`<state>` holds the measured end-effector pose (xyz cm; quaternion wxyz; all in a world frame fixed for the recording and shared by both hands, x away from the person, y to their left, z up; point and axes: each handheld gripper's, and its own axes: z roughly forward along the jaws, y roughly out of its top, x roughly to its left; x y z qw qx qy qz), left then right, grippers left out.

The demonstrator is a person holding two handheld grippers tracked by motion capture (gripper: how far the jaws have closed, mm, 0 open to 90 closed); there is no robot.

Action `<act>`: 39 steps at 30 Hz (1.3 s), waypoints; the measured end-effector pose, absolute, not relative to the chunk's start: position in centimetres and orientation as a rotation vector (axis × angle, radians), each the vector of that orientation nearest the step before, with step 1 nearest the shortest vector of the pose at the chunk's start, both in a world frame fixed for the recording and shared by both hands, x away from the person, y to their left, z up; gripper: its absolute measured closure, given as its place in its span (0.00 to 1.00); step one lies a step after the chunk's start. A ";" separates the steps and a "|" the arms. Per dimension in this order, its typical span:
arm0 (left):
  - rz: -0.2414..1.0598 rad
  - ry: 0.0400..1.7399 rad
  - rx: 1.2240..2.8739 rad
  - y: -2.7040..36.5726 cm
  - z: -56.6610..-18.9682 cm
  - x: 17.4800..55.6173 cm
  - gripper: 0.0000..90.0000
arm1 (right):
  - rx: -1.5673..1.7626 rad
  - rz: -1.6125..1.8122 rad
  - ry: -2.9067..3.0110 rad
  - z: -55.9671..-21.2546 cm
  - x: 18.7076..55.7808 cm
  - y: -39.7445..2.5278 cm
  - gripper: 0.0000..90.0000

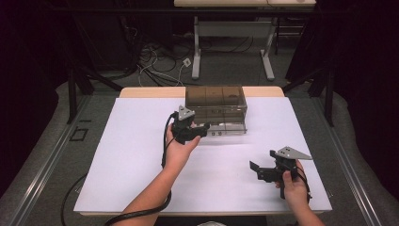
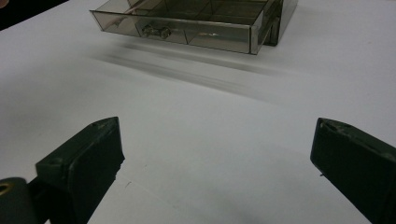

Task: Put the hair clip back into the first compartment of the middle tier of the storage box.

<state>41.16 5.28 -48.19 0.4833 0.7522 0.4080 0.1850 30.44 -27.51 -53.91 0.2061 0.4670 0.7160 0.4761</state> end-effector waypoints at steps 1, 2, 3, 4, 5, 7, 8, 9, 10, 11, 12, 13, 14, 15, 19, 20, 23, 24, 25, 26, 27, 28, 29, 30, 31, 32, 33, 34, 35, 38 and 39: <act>0.451 0.994 1.832 5.3 -48.2 41.2 0.34 | 1.300 1.329 1.999 -53.9 30.4 -27.5 0.03; 0.437 0.995 1.834 5.2 -48.3 41.1 0.34 | 1.300 1.329 1.984 -53.9 30.4 -27.5 0.03; 0.437 0.995 1.834 5.2 -48.3 41.1 0.35 | 1.298 1.327 1.985 -53.9 30.4 -27.5 0.03; 0.425 1.001 1.828 5.2 -48.4 41.1 0.35 | 1.299 1.325 1.987 -53.9 30.4 -27.5 0.03; 0.425 1.001 1.828 5.2 -48.4 41.1 0.36 | 1.300 1.324 1.986 -53.9 30.4 -27.5 0.03; 0.413 1.015 1.820 5.1 -48.5 41.0 0.38 | 1.302 1.331 1.994 -53.8 30.4 -27.5 0.03; 0.416 1.018 1.818 5.1 -48.6 41.0 0.39 | 1.302 1.332 1.994 -53.8 30.4 -27.5 0.03; 0.413 1.019 1.817 5.1 -48.7 41.0 0.40 | 1.300 1.331 1.993 -53.8 30.4 -27.5 0.03; 0.409 1.021 1.816 5.1 -48.7 40.9 0.42 | 1.300 1.332 1.993 -53.8 30.4 -27.5 0.03; 0.407 1.020 1.818 5.0 -48.8 40.9 0.43 | 1.303 1.330 1.983 -53.9 30.4 -27.5 0.03; 0.403 1.021 1.822 5.0 -48.8 40.8 0.45 | 1.305 1.328 1.990 -53.9 30.4 -27.5 0.03; 0.403 1.016 1.819 5.0 -48.9 40.8 0.48 | 1.298 1.324 1.991 -53.9 30.4 -27.5 0.03; 0.406 1.021 1.819 4.9 -48.9 40.8 0.50 | 1.298 1.324 1.989 -53.9 30.4 -27.4 0.03; 0.402 1.019 1.825 4.9 -49.0 40.7 0.50 | 1.297 1.325 1.989 -53.8 30.4 -27.4 0.03; 0.403 1.035 1.825 4.7 -49.3 40.6 0.53 | 1.295 1.328 1.990 -53.8 30.4 -27.4 0.03; 0.406 1.044 1.821 4.7 -49.4 40.6 0.53 | 1.297 1.330 1.989 -53.8 30.4 -27.4 0.03; 0.398 1.070 1.805 4.7 -49.7 40.5 0.57 | 1.301 1.326 1.990 -53.8 30.5 -27.4 0.03; 0.396 1.068 1.806 4.6 -49.8 40.4 0.59 | 1.299 1.329 1.990 -53.8 30.5 -27.4 0.03; 0.400 1.068 1.811 4.6 -49.9 40.4 0.61 | 1.297 1.332 1.991 -53.8 30.5 -27.4 0.03; 0.402 1.072 1.809 4.6 -50.0 40.4 0.62 | 1.298 1.327 1.991 -53.8 30.5 -27.4 0.03; 0.395 1.074 1.806 4.7 -50.0 40.4 0.64 | 1.296 1.324 1.992 -53.9 30.5 -27.4 0.03; 0.380 1.084 1.806 4.7 -50.1 40.4 0.65 | 1.297 1.323 1.995 -53.8 30.5 -27.5 0.03; 0.371 1.097 1.797 4.7 -50.2 40.4 0.67 | 1.298 1.325 1.991 -53.8 30.5 -27.5 0.03; 0.370 1.113 1.788 4.7 -50.3 40.4 0.69 | 1.296 1.330 1.994 -53.8 30.5 -27.5 0.03; 0.357 1.125 1.782 4.7 -50.4 40.3 0.69 | 1.298 1.328 1.993 -53.8 30.5 -27.5 0.03; 0.350 1.128 1.787 4.7 -50.5 40.4 0.72 | 1.300 1.331 1.993 -53.8 30.4 -27.5 0.03; 0.348 1.128 1.791 4.7 -50.6 40.4 0.74 | 1.301 1.330 1.993 -53.8 30.5 -27.5 0.03; 0.343 1.134 1.787 4.7 -50.7 40.4 0.76 | 1.298 1.328 1.995 -53.8 30.5 -27.5 0.03; 0.350 1.133 1.792 4.7 -50.8 40.4 0.77 | 1.296 1.325 1.995 -53.8 30.5 -27.5 0.03; 0.345 1.146 1.788 4.6 -51.0 40.4 0.82 | 1.293 1.326 1.992 -53.9 30.5 -27.4 0.03; 0.342 1.146 1.788 4.6 -51.1 40.5 0.83 | 1.293 1.326 1.992 -53.9 30.5 -27.4 0.03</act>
